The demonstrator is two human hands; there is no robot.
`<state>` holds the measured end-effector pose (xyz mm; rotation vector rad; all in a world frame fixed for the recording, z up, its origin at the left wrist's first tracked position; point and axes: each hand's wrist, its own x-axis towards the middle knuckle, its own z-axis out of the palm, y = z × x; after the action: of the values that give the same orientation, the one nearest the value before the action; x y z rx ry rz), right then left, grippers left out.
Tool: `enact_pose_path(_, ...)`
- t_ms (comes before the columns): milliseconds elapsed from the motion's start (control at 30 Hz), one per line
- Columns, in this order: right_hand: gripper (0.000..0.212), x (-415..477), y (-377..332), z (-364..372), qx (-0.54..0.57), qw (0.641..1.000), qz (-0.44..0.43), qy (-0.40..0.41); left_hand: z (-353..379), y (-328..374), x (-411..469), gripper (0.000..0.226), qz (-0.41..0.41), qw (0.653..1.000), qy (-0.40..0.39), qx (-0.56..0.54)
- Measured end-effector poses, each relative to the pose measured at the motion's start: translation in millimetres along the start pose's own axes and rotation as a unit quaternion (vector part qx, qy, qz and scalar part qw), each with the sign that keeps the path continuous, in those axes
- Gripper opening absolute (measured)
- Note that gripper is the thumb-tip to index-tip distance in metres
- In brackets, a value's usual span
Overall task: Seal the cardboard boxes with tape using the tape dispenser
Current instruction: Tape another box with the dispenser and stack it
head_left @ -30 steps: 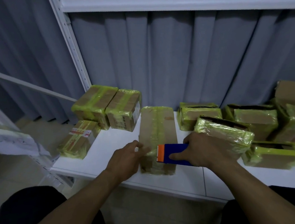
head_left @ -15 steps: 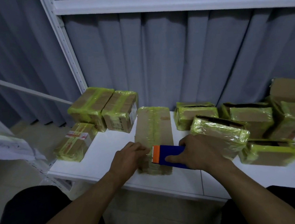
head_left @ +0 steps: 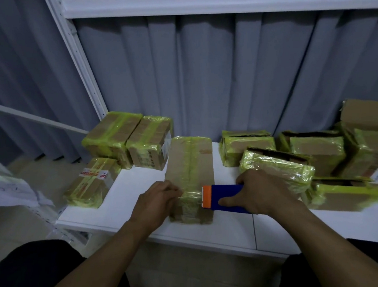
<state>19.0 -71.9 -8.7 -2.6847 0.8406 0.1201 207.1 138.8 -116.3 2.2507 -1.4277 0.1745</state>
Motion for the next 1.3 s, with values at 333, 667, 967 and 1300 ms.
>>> enact_pose_path(333, 0.061, 7.2, -13.4, 18.6, 0.019, 0.999, -0.033, 0.01, -11.2, 4.1, 3.7, 0.043, -0.004, 1.0, -0.009, 0.004)
enact_pose_path(667, 0.055, 0.1, -13.8, 11.8, 0.037, 0.998, -0.042, 0.002, 11.7, 0.1, 4.2, 0.029, -0.032, 0.999, -0.022, 0.007)
enact_pose_path(967, 0.062, 1.8, 15.4, 10.3, 0.006, 1.0, -0.017, 0.023, 13.1, -5.8, 4.9, 0.03, -0.063, 0.994, -0.057, -0.071)
enact_pose_path(1300, 0.063, 6.6, 13.5, 17.8, 0.0, 1.0, -0.017, 0.013, 14.7, 20.8, 6.4, 0.035, -0.018, 0.996, -0.071, 0.055)
